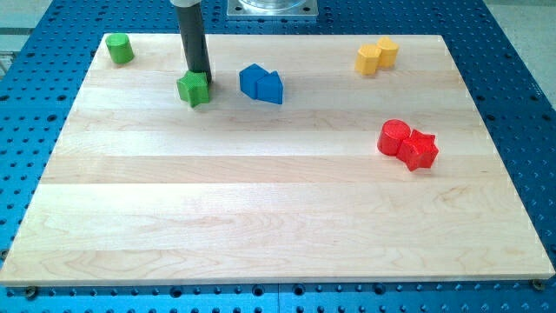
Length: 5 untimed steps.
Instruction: Push the green circle towards bottom
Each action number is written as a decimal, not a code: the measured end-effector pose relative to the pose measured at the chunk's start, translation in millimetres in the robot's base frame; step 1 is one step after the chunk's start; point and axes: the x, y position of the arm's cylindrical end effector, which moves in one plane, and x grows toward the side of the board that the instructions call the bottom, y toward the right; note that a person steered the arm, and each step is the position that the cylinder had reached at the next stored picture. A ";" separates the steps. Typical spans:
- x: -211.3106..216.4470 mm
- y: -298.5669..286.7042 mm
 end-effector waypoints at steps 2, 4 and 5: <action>-91.9 -72.7; -88.1 -136.9; -46.2 -111.6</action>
